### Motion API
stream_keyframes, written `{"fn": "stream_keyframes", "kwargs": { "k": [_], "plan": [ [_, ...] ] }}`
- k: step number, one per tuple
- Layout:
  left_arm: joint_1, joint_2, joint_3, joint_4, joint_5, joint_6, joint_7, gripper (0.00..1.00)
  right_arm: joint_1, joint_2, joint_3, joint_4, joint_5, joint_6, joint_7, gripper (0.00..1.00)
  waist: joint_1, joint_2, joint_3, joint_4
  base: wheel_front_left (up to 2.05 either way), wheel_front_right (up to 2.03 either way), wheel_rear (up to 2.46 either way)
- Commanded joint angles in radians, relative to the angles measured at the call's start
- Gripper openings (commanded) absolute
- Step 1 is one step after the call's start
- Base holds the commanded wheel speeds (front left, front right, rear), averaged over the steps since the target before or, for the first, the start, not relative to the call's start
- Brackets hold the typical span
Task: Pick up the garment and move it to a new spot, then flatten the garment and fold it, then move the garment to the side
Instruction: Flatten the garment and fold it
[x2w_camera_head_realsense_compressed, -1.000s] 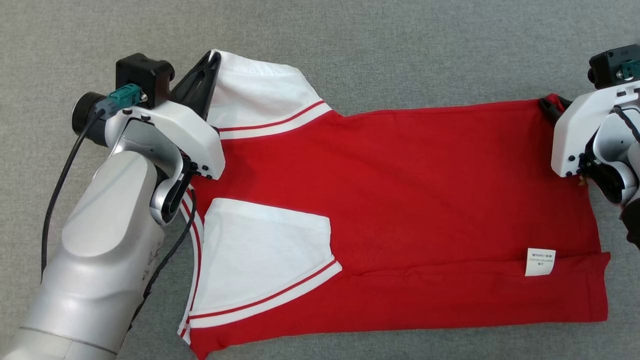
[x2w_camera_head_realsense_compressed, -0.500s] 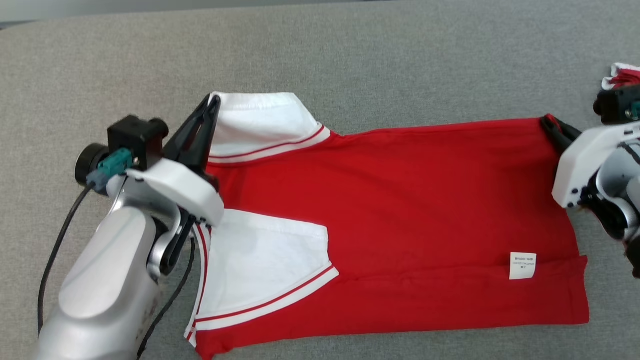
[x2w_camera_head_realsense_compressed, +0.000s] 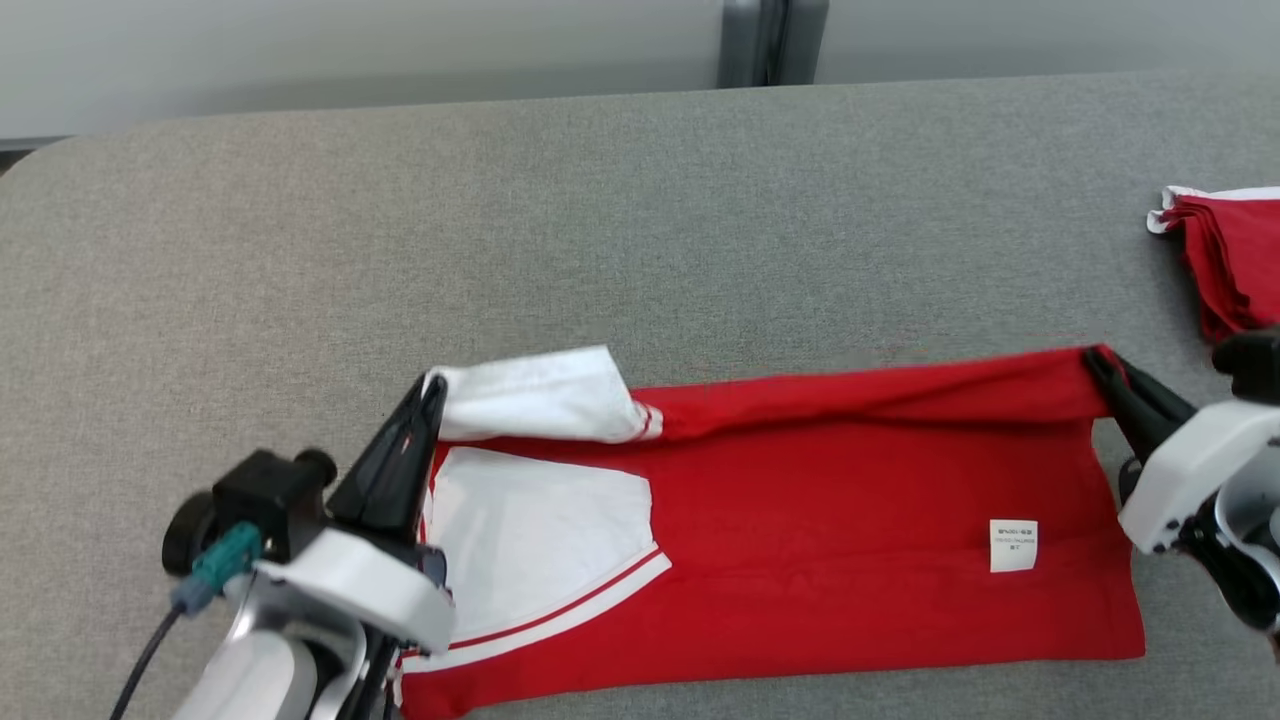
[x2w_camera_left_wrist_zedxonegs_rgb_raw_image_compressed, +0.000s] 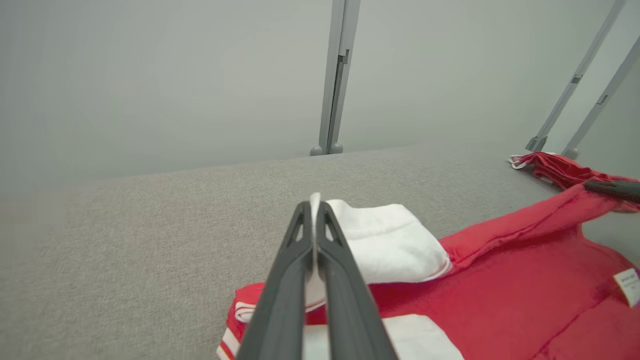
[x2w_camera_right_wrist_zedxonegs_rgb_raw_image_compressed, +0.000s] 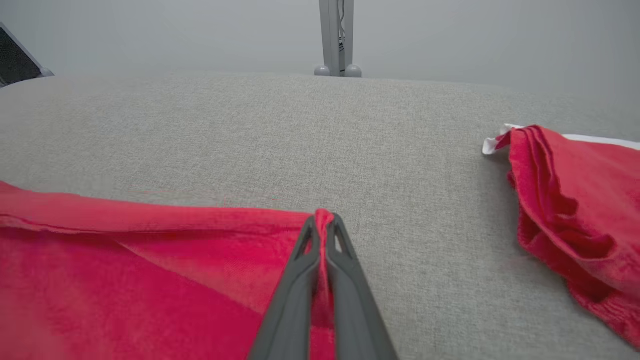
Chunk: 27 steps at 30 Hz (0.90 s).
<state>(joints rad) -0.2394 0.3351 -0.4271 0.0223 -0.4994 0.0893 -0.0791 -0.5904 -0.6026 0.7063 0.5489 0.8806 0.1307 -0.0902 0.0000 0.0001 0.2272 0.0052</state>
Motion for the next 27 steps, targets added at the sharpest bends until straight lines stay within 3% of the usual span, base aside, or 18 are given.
{"fn": "stream_keyframes", "kwargs": {
  "k": [1, 9, 27],
  "plan": [
    [0.035, 0.007, 0.007, -0.023, -0.012, 0.014, 0.001, 0.00, 0.031, -0.014, -0.011, -0.014, -0.004, 0.000, -0.008, 0.00, 0.0000, -0.0001, -0.006, -0.003, 0.00, 0.00, 0.00],
    [0.178, 0.006, 0.011, -0.067, -0.044, 0.059, -0.001, 0.00, 0.173, 0.000, -0.085, -0.079, -0.012, 0.000, 0.007, 0.00, 0.0000, -0.0001, -0.022, -0.007, 0.00, 0.00, 0.00],
    [0.257, -0.017, 0.001, 0.024, -0.088, 0.062, -0.033, 0.00, 0.348, 0.079, -0.263, -0.159, -0.117, 0.000, 0.045, 0.00, 0.0000, -0.0001, -0.060, -0.019, 0.00, 0.00, 0.00]
  ]
}}
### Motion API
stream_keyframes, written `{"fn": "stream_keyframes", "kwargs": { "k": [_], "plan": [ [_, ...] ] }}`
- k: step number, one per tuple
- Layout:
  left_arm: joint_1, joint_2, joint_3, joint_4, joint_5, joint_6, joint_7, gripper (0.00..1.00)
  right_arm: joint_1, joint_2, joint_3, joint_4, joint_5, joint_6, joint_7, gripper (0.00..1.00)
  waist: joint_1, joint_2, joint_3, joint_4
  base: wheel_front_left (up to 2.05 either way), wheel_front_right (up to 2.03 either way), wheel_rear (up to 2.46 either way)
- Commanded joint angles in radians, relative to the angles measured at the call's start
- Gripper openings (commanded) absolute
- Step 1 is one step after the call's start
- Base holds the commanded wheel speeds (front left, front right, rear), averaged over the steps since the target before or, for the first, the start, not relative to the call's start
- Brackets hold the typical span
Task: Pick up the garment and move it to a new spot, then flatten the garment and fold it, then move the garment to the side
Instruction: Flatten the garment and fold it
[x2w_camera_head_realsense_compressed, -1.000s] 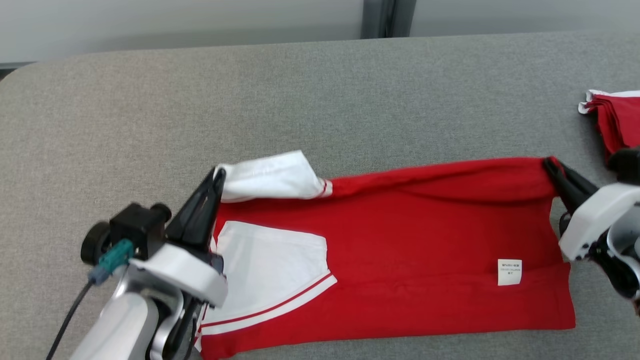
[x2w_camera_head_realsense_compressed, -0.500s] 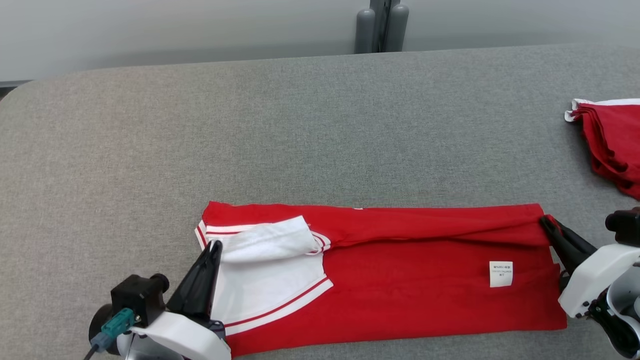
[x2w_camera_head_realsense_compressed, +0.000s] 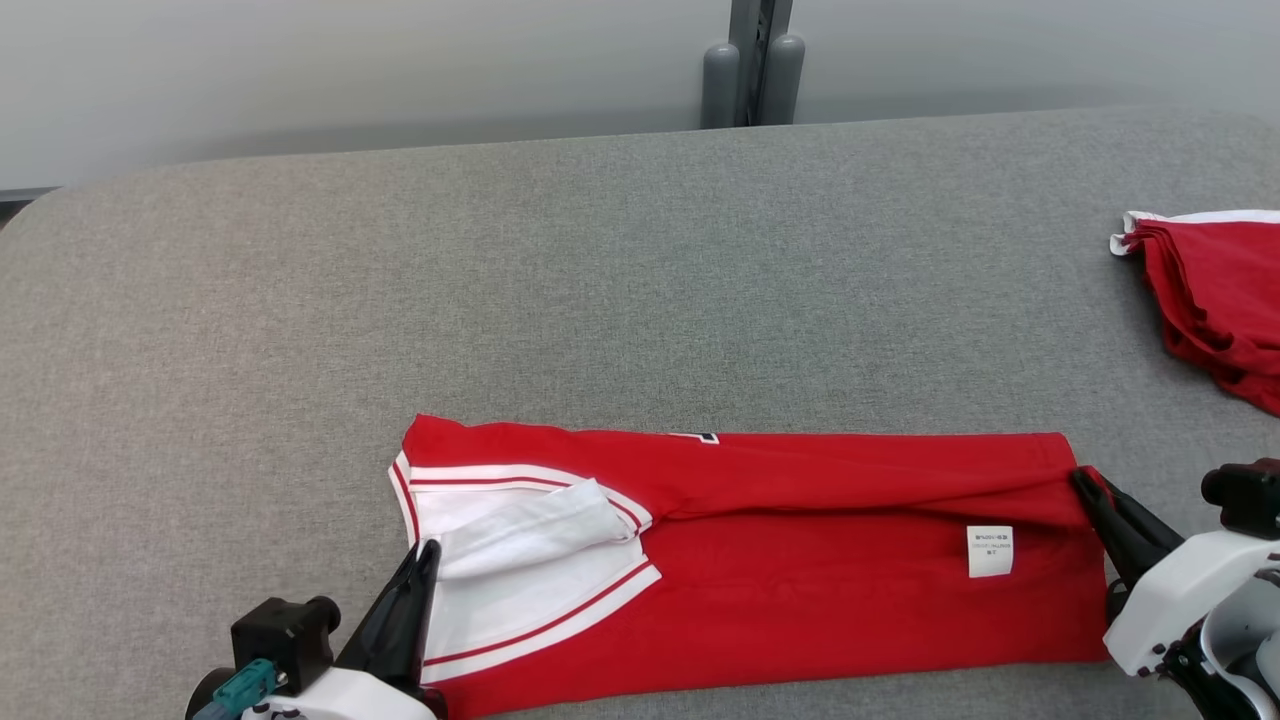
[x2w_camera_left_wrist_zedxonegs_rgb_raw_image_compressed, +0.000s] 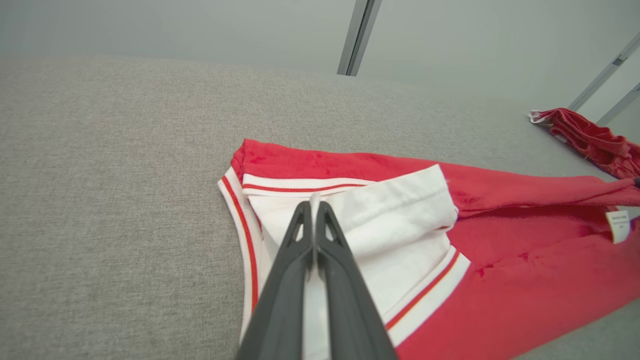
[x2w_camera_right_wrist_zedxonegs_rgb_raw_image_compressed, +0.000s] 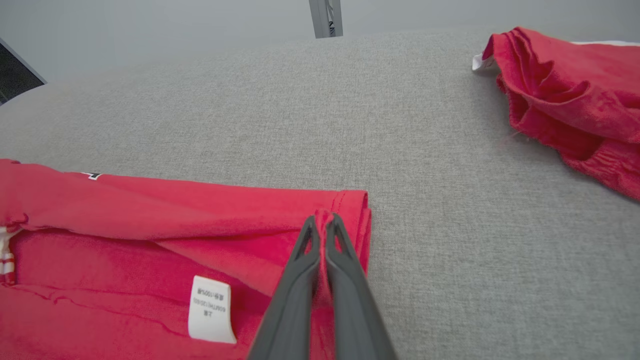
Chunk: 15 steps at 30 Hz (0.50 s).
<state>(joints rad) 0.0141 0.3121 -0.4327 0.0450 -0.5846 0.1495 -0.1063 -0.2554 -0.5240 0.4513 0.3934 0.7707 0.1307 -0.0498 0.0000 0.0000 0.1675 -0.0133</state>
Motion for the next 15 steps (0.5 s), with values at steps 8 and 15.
{"fn": "stream_keyframes", "kwargs": {
  "k": [8, 15],
  "plan": [
    [0.040, 0.014, 0.014, 0.017, -0.027, 0.006, 0.001, 0.00, 0.065, 0.030, -0.056, -0.029, -0.061, 0.000, 0.010, 0.31, 0.0000, 0.0000, -0.004, -0.009, 0.00, 0.00, 0.00],
    [0.056, 0.014, 0.017, 0.014, -0.042, 0.011, -0.001, 1.00, 0.113, 0.059, -0.119, -0.030, -0.087, 0.000, -0.020, 1.00, 0.0000, 0.0000, -0.014, -0.008, 0.00, 0.00, 0.00]
  ]
}}
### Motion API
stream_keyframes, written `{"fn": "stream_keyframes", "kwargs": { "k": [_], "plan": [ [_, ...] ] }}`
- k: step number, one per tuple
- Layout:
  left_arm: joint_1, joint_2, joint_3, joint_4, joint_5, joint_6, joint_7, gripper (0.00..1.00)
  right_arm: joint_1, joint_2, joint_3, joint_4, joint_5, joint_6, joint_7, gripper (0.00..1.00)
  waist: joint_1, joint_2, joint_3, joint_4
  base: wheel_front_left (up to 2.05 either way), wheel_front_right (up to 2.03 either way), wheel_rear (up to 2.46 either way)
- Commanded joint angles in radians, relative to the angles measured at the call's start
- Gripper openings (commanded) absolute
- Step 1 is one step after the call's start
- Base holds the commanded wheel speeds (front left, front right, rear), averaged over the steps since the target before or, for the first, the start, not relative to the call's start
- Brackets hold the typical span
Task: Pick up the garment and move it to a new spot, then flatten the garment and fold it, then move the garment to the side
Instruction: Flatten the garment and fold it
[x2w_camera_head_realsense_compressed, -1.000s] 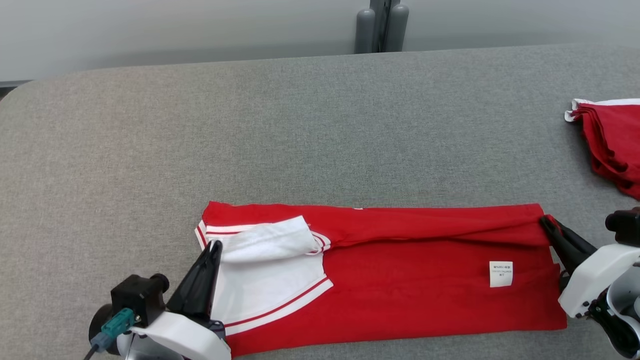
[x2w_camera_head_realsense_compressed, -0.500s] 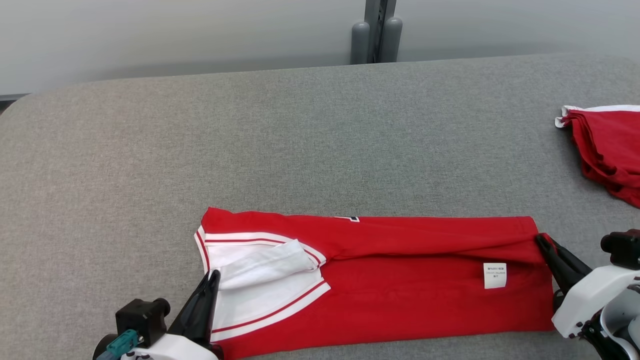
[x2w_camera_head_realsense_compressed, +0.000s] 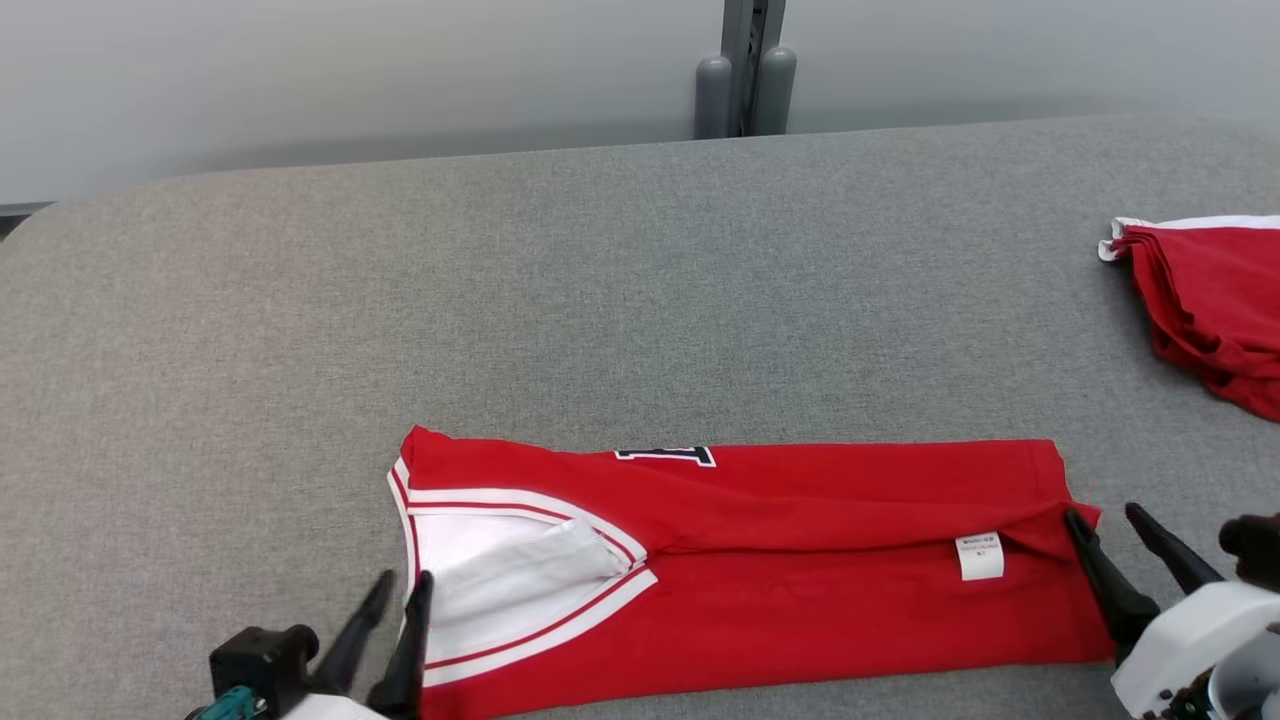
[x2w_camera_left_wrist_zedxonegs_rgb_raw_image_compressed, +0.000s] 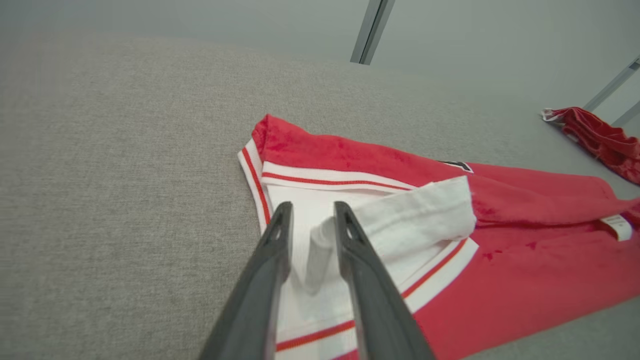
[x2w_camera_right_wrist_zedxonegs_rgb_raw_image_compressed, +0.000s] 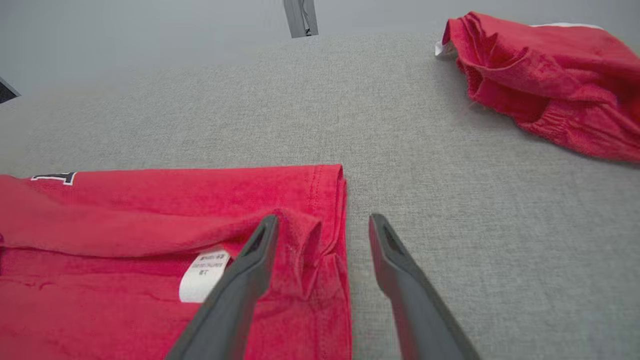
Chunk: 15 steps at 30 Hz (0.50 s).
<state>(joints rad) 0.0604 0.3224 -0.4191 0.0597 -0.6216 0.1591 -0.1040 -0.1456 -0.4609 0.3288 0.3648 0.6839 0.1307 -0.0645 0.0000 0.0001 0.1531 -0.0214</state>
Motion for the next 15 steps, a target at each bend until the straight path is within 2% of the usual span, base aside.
{"fn": "stream_keyframes", "kwargs": {
  "k": [1, 8, 15],
  "plan": [
    [0.015, 0.005, 0.008, -0.007, -0.005, 0.003, -0.007, 1.00, 0.014, 0.000, -0.009, -0.004, -0.006, 0.000, -0.009, 1.00, 0.0000, -0.0001, -0.002, 0.001, 0.00, 0.00, 0.00],
    [0.027, 0.019, 0.043, -0.071, 0.006, 0.035, -0.049, 1.00, 0.094, 0.032, -0.122, -0.029, -0.038, 0.000, -0.034, 1.00, 0.0000, -0.0001, -0.024, 0.001, 0.00, 0.00, 0.00],
    [0.003, 0.007, 0.032, -0.096, 0.029, 0.047, -0.073, 1.00, 0.173, 0.074, -0.271, -0.075, -0.077, 0.000, -0.029, 1.00, 0.0000, -0.0001, -0.055, -0.005, 0.00, 0.00, 0.00]
  ]
}}
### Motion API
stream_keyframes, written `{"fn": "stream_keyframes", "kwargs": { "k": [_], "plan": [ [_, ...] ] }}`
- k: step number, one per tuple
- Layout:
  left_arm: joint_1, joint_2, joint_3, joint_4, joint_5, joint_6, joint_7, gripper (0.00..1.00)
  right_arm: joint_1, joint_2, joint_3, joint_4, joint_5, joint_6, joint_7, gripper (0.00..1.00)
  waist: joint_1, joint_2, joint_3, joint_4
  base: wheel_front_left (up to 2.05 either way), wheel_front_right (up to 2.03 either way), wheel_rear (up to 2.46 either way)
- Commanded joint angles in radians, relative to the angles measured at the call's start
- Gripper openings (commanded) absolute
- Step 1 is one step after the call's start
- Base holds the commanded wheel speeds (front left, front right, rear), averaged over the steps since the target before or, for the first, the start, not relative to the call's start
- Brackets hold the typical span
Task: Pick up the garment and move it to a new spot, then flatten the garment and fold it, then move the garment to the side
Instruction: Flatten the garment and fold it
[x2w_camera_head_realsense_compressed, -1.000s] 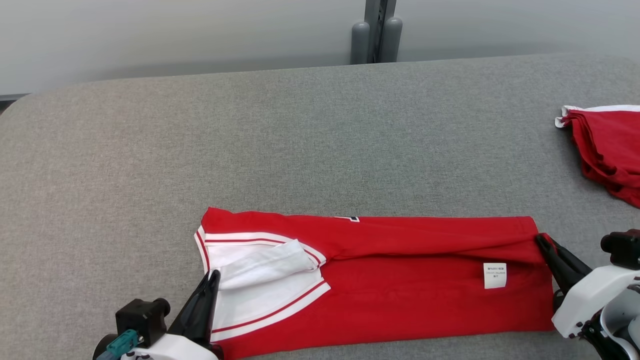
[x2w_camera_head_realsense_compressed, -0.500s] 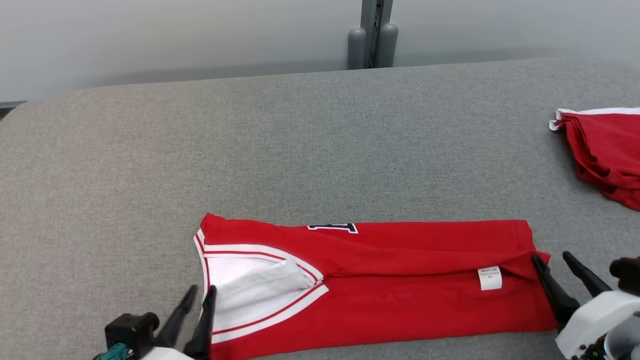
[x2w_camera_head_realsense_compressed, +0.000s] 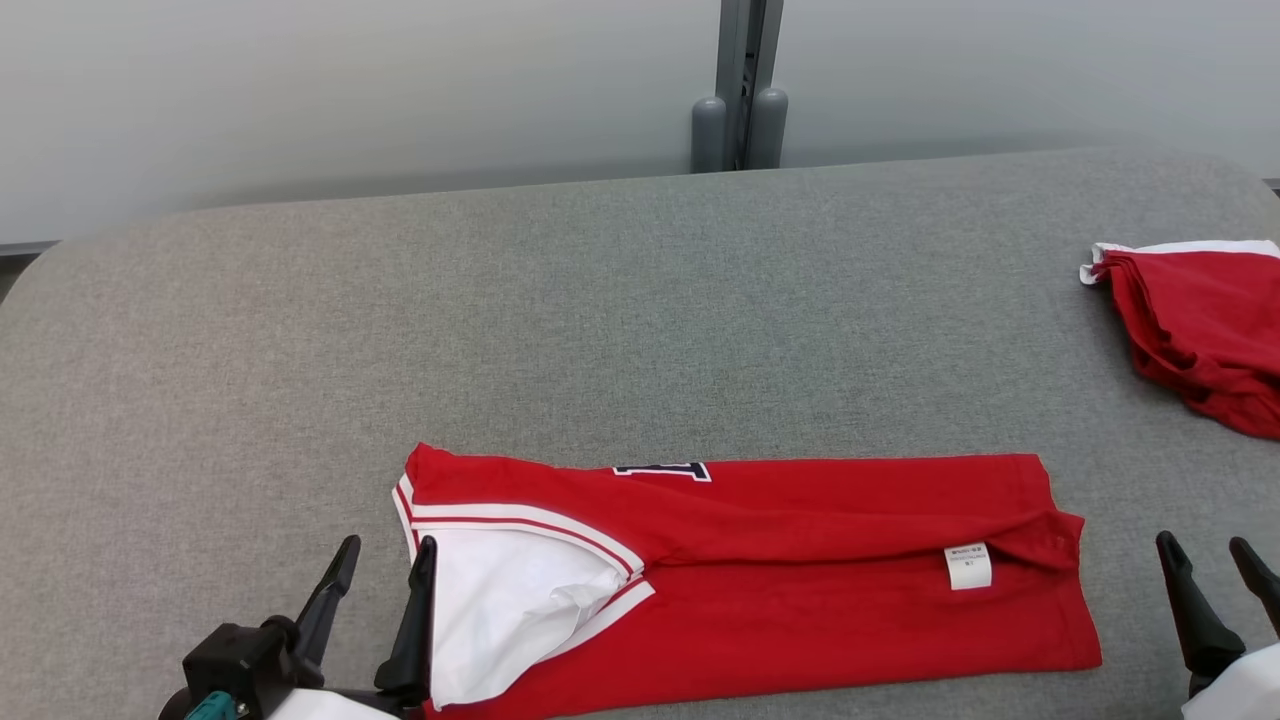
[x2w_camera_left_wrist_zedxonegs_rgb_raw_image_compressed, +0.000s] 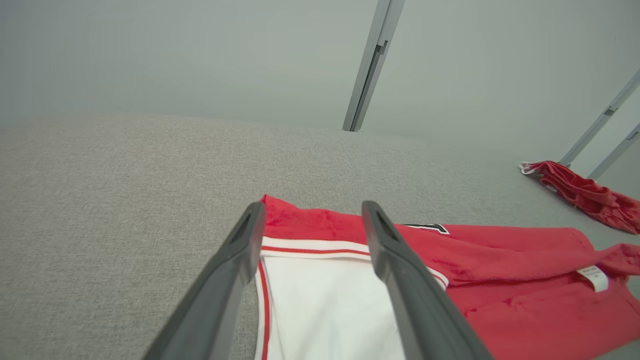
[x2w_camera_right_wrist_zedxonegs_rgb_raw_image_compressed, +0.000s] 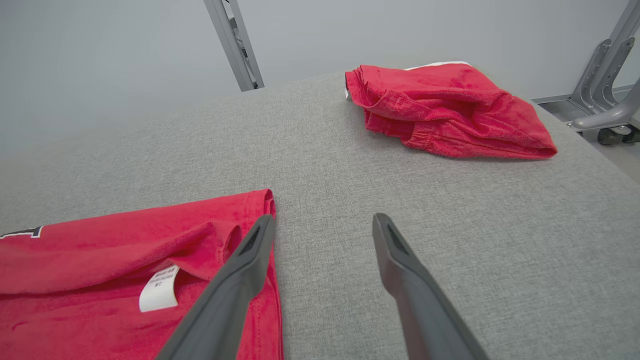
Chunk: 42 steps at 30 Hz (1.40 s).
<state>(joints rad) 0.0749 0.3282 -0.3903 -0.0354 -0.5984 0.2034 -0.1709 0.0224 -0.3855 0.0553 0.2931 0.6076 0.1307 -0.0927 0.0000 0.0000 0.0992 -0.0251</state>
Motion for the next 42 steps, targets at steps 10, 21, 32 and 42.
{"fn": "stream_keyframes", "kwargs": {
  "k": [10, 21, 32, 42],
  "plan": [
    [-0.087, -0.049, -0.031, 0.047, 0.044, 0.008, -0.040, 1.00, -0.053, 0.073, -0.053, -0.015, -0.068, 0.000, 0.065, 1.00, 0.0000, 0.0000, -0.023, 0.008, 0.00, 0.00, 0.00],
    [-0.121, -0.062, -0.053, 0.088, 0.055, -0.007, -0.052, 1.00, -0.229, 0.120, -0.034, 0.213, -0.105, 0.000, 0.152, 1.00, 0.0000, 0.0000, -0.009, 0.048, 0.00, 0.00, 0.00],
    [-0.116, -0.066, -0.066, 0.104, 0.055, -0.005, -0.057, 1.00, -0.220, 0.098, 0.048, 0.313, -0.089, 0.000, 0.151, 1.00, 0.0000, 0.0000, -0.014, 0.058, 0.00, 0.00, 0.00],
    [-0.115, -0.059, -0.075, 0.101, 0.056, -0.004, -0.051, 1.00, -0.204, 0.088, 0.146, 0.333, -0.059, 0.000, 0.147, 1.00, 0.0000, 0.0000, -0.015, 0.045, 0.00, 0.00, 0.00]
  ]
}}
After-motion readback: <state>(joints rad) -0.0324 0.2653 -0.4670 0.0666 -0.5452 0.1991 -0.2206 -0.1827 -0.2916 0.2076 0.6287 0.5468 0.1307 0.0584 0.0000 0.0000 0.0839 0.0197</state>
